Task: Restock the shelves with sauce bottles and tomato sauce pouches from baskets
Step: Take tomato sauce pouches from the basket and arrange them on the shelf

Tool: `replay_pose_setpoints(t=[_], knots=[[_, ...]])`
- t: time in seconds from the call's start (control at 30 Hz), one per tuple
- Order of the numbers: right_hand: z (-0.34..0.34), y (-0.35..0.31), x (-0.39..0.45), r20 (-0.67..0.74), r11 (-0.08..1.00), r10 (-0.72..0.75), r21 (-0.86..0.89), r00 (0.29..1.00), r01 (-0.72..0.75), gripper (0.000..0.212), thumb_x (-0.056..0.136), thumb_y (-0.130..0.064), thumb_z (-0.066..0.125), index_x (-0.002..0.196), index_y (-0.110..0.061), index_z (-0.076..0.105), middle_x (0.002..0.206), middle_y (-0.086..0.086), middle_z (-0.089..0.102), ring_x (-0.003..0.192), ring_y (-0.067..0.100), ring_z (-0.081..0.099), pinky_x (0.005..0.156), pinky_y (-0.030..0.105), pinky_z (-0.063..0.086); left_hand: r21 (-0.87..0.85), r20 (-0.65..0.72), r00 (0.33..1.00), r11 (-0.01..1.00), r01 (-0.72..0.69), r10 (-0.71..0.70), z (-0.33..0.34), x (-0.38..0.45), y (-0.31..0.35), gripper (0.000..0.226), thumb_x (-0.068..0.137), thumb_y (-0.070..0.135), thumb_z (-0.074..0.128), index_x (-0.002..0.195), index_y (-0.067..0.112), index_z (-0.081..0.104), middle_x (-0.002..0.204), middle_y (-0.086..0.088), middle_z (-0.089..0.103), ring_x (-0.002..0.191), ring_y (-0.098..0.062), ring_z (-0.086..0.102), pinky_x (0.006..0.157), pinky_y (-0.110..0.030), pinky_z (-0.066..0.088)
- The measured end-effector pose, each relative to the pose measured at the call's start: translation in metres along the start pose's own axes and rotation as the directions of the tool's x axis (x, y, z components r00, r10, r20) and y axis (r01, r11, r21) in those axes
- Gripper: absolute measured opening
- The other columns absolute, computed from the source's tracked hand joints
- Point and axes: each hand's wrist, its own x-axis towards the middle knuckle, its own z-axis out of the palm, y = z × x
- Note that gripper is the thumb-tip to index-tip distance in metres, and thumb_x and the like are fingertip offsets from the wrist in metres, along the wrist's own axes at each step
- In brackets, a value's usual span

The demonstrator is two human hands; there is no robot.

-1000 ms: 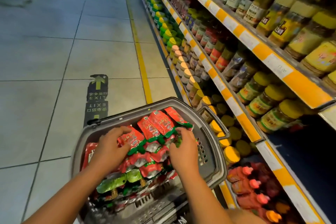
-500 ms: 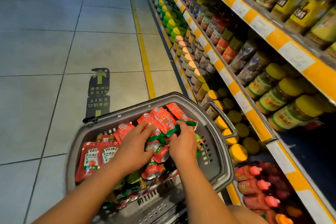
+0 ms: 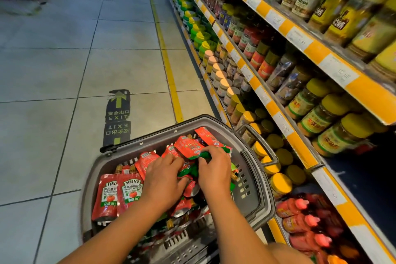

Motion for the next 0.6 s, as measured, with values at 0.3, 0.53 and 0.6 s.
replay_pose_setpoints(t=[0.3,0.53,0.6], knots=[[-0.020,-0.010,-0.006,-0.205,0.970,-0.152,0.158,0.967,0.186,0.011,0.093,-0.029,0.071,0.102,-0.023,0.069,0.106,-0.014,0.056,0.108,0.008,0.048,0.090,0.021,0.040,-0.004,0.077,0.996,0.999,-0.051,0.051,-0.011,-0.006,-0.004,0.048,0.085,0.051,0.068,0.130,0.036,0.058,0.111,0.017,0.050,0.106,-0.014,0.051,0.094,-0.037,0.047],[-0.034,-0.006,-0.013,-0.093,0.957,-0.012,0.287,0.996,0.039,0.019,0.101,-0.039,0.061,0.092,-0.024,0.054,0.084,-0.009,0.060,0.079,0.013,0.059,0.067,0.037,0.049,-0.240,0.098,0.992,0.970,-0.048,0.073,-0.014,-0.016,-0.007,0.054,0.088,0.041,0.077,0.138,0.035,0.057,0.113,0.020,0.046,0.105,-0.005,0.053,0.089,-0.027,0.049],[-0.034,-0.005,-0.014,-0.061,0.961,0.011,0.275,0.998,0.006,0.018,0.102,-0.040,0.059,0.097,-0.024,0.053,0.088,-0.008,0.062,0.081,0.012,0.060,0.067,0.034,0.045,-0.227,0.099,0.993,0.973,-0.046,0.070,-0.015,-0.015,-0.004,0.053,0.087,0.044,0.077,0.135,0.036,0.056,0.111,0.019,0.044,0.102,-0.005,0.052,0.084,-0.025,0.048]])
